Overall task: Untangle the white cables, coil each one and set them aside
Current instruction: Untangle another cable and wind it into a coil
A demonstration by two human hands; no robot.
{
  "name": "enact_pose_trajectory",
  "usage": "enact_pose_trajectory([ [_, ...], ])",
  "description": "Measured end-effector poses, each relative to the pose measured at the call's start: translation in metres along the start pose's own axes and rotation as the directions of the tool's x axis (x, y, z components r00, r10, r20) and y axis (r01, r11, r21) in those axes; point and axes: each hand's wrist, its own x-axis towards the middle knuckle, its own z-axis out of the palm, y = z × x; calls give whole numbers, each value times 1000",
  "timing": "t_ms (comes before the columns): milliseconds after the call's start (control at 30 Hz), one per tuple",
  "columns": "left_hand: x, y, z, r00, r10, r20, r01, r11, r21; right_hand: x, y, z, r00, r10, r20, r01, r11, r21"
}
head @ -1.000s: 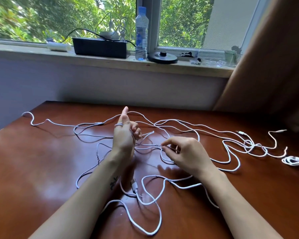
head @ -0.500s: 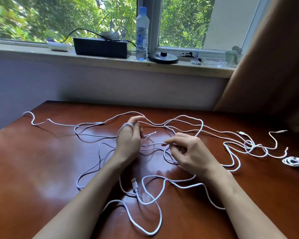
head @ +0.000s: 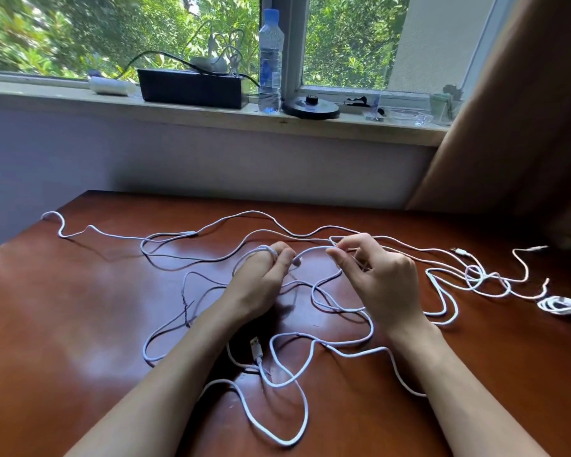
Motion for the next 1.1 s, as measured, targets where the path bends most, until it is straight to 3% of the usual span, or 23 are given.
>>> enact_pose_trajectory([
  [133, -4, 9, 0, 997, 48, 65, -40, 991, -128, 1, -2, -2, 998, 50, -30, -50, 999, 2],
  [233, -4, 7, 2, 995, 42, 86, -38, 998, -45, 0, -4, -2, 998, 57, -38, -58, 998, -13],
  [333, -3, 4, 5, 996, -4, -86, 17, 988, 151, 2, -1, -1, 1000, 23, -4, -23, 999, 36],
  [367, -2, 5, 3, 986, -35, -162, 58, 989, 137, 2, 0, 0, 1000, -4, 26, 2, 997, 81],
  [467, 4, 3, -7, 957, -155, -245, 147, 988, -54, 3, 1, 3, 992, -73, 99, 59, 990, 130],
  [600, 4, 13, -11, 963, -255, -90, 209, 914, -348, 2, 2, 6, 988, -103, 114, 95, 993, 77],
  [667, 5, 19, -12, 958, -286, -30, 250, 878, -408, 2, 5, 5, 992, -72, 102, 65, 996, 65],
  [833, 8, 26, -19, 880, -412, 237, 467, 653, -596, 2, 9, 1, 997, 37, 72, -45, 993, 110],
  [967, 5, 30, -22, 869, -300, 395, 495, 485, -721, 3, 11, 3, 998, -33, 61, 30, 999, 45],
  [1100, 2, 31, -27, 915, -168, 366, 401, 296, -867, 0, 13, 8, 972, -82, 221, 57, 992, 116],
])
